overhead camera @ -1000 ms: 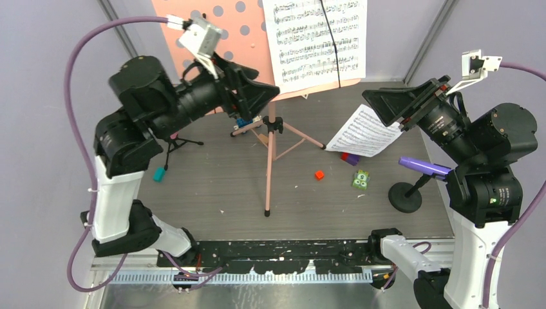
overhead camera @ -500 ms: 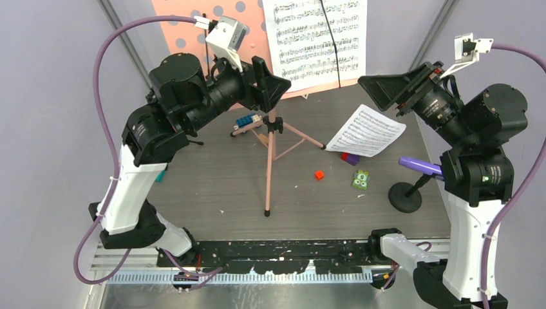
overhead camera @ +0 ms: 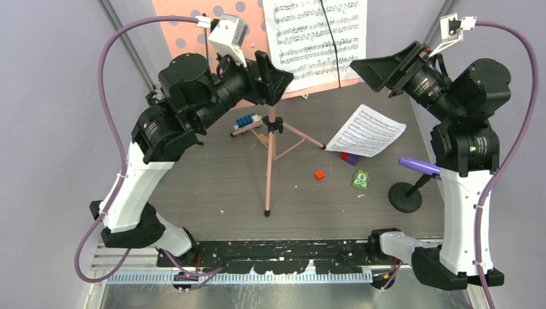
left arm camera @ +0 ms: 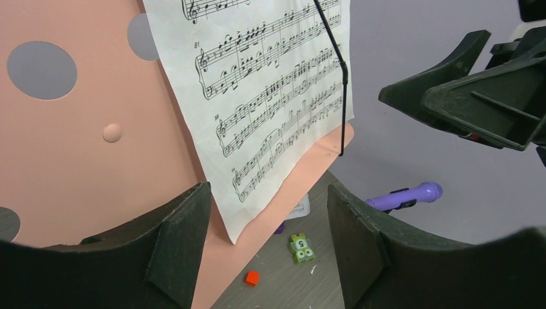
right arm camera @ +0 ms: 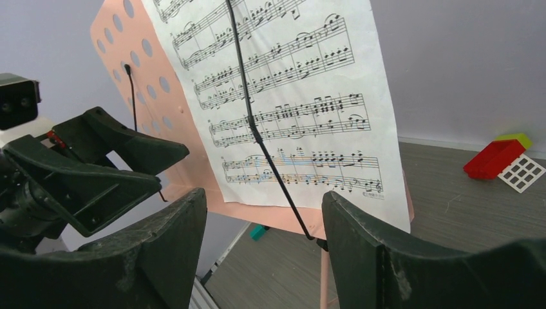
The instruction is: Pack up the instrument practice props
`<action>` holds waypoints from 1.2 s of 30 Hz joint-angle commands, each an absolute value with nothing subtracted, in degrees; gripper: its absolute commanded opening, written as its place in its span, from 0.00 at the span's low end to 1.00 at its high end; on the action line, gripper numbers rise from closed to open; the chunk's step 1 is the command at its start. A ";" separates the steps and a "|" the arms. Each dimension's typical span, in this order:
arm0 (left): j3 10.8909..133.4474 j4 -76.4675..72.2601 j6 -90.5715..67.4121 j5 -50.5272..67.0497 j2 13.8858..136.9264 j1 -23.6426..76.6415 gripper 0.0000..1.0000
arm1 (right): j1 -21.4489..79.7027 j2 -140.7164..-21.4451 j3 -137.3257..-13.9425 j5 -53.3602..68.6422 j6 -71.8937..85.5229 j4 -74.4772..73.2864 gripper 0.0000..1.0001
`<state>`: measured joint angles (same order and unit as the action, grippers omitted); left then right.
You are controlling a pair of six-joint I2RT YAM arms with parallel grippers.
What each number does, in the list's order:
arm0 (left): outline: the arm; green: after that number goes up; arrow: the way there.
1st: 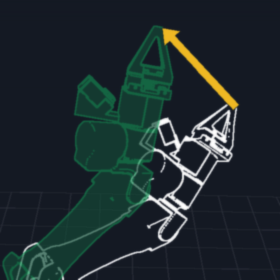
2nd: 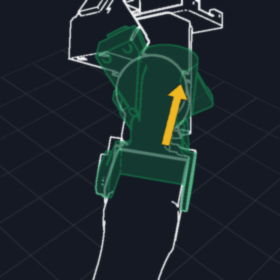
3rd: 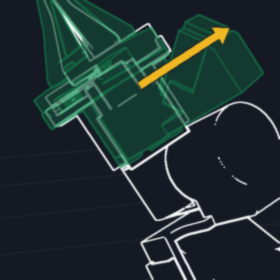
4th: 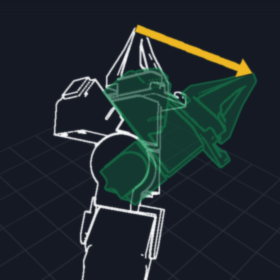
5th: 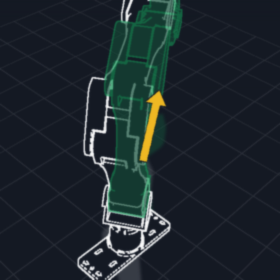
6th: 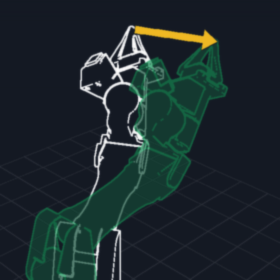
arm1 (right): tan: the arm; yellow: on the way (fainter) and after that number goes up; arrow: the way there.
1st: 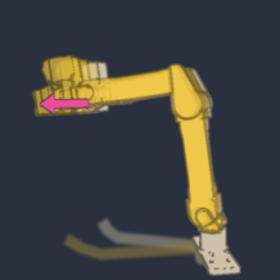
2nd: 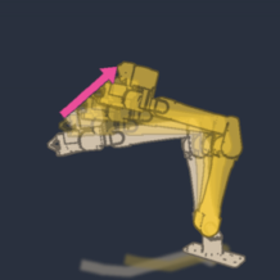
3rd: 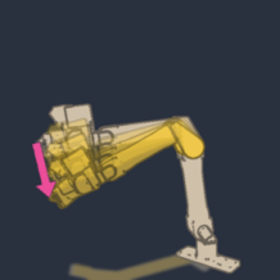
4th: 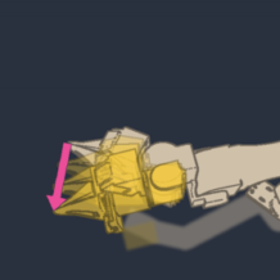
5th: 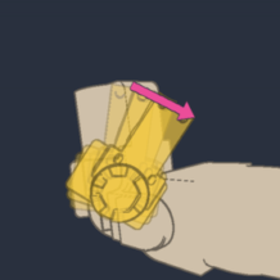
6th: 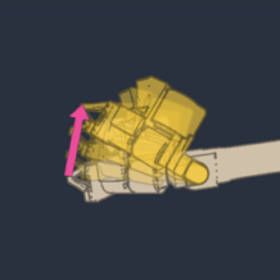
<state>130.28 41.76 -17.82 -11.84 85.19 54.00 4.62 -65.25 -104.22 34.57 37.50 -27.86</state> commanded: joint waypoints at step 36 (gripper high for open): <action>130.40 38.85 -22.68 -9.14 87.63 49.37 0.69 | 4.39 -62.69 -108.81 39.22 36.30 -26.19 0.70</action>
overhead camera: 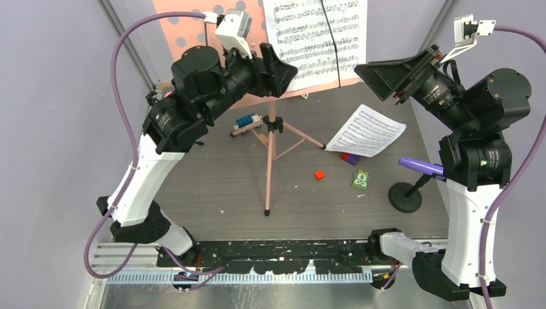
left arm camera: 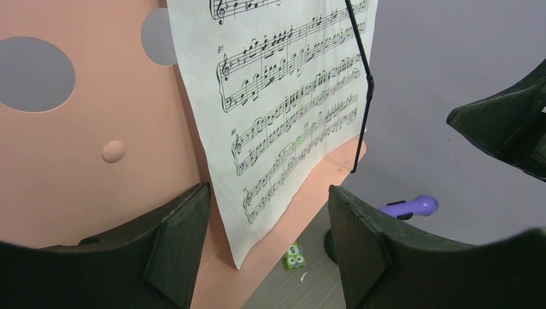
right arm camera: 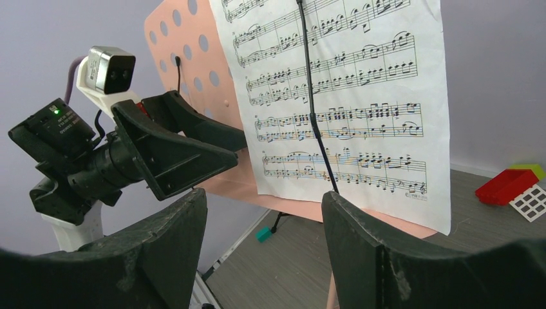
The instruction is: Pack up the instrument practice props
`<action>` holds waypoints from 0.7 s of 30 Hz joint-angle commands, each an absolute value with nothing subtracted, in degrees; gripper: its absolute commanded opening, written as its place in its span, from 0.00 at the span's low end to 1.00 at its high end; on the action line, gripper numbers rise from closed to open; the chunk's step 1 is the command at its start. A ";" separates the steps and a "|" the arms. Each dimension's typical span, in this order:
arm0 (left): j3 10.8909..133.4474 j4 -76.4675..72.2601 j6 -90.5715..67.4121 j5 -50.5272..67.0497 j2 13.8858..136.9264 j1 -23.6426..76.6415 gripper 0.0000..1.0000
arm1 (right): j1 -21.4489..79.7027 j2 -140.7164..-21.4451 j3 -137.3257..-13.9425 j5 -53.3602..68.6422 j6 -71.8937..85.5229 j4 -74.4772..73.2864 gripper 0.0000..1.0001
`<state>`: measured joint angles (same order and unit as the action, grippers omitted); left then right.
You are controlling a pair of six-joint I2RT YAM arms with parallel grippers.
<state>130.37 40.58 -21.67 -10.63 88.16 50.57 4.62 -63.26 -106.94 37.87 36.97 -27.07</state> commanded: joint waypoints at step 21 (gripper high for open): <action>128.50 36.04 -23.72 -4.75 87.89 47.82 0.44 | 4.39 -62.51 -108.65 39.57 36.58 -26.15 0.71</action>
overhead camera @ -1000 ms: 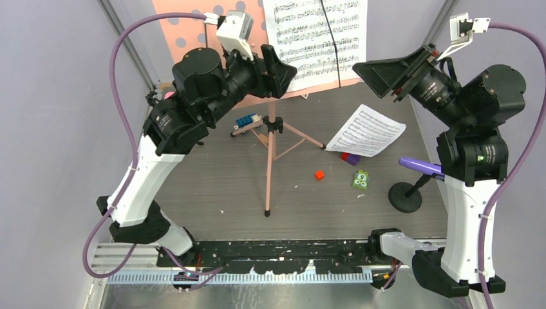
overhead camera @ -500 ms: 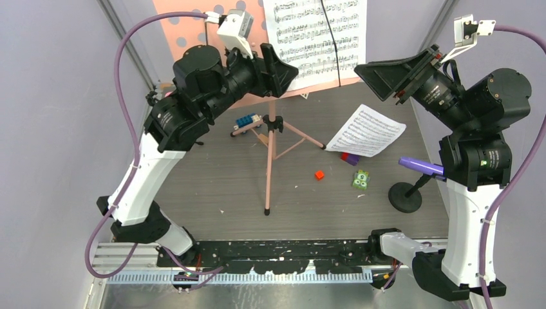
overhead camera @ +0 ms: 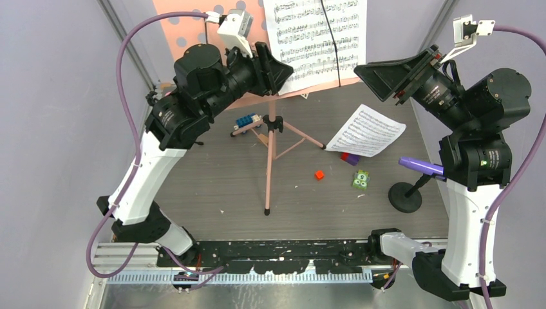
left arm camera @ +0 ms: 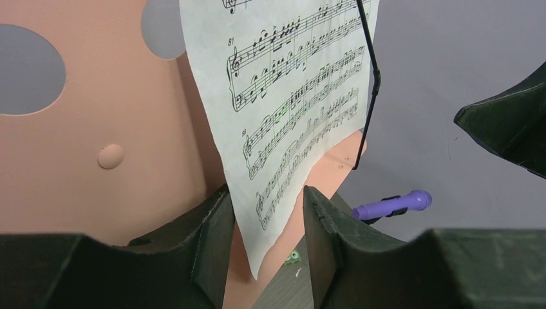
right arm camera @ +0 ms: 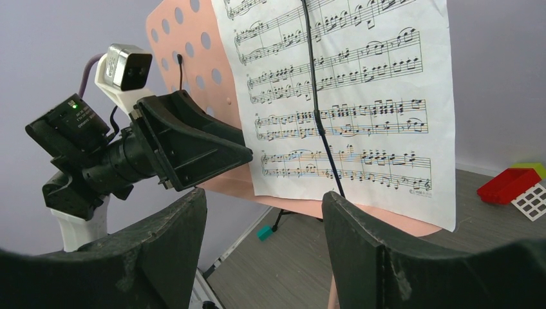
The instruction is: Pack up the instrument practice props
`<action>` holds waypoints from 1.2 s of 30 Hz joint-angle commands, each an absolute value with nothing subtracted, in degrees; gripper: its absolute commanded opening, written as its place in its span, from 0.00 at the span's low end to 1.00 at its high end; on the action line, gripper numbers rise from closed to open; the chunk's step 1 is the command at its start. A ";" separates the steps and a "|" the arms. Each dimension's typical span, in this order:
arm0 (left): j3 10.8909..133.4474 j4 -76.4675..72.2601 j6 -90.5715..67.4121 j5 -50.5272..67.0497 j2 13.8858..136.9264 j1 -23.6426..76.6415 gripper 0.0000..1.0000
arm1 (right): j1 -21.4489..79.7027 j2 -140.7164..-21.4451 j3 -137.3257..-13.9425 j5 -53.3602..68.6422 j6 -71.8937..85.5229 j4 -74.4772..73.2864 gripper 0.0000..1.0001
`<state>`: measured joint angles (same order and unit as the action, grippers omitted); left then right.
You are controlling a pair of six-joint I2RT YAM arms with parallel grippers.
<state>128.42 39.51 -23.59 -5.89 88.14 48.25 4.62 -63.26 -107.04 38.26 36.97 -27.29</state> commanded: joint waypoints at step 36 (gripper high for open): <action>128.23 35.25 -24.01 -3.61 88.69 47.46 0.00 | 4.46 -77.57 -117.88 47.34 47.26 -16.79 0.61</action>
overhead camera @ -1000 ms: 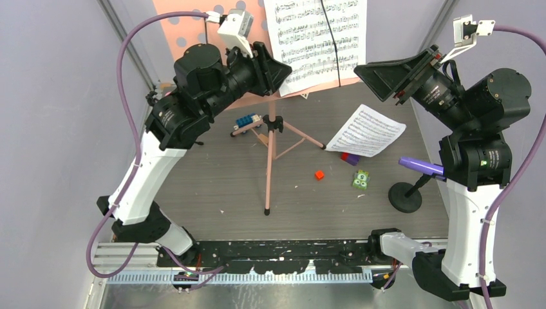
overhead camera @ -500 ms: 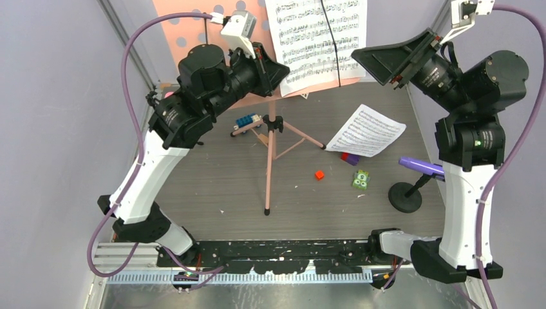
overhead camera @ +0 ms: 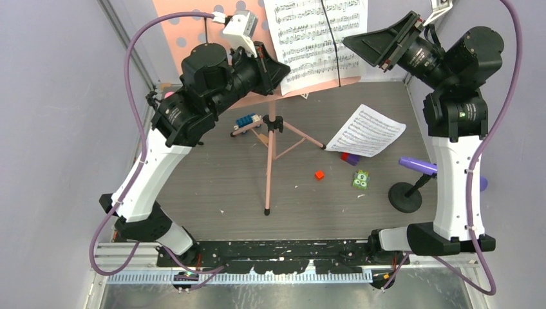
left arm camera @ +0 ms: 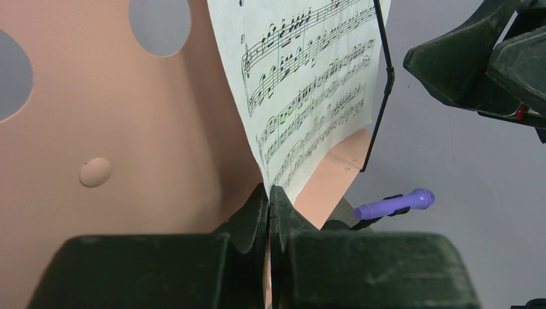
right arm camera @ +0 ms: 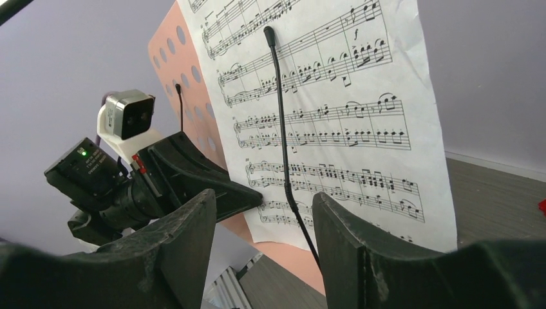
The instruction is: Pack up the instrument practice props
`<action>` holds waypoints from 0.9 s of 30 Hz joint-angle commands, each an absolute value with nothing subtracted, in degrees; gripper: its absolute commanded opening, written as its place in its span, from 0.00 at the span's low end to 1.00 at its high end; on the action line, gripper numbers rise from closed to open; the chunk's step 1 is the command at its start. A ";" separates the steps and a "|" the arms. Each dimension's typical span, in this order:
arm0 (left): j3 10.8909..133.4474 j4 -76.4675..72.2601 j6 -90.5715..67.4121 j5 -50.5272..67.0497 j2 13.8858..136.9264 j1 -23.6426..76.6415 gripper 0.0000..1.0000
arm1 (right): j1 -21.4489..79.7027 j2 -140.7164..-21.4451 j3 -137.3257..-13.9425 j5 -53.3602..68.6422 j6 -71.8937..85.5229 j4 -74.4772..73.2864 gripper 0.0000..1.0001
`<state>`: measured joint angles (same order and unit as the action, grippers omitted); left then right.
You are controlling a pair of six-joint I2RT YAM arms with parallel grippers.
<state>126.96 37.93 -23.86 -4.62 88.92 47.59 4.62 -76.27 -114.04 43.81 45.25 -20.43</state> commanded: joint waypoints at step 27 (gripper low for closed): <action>127.50 35.39 -23.99 -3.34 88.30 47.47 0.00 | 12.10 -86.39 -125.13 46.11 42.92 -21.63 0.47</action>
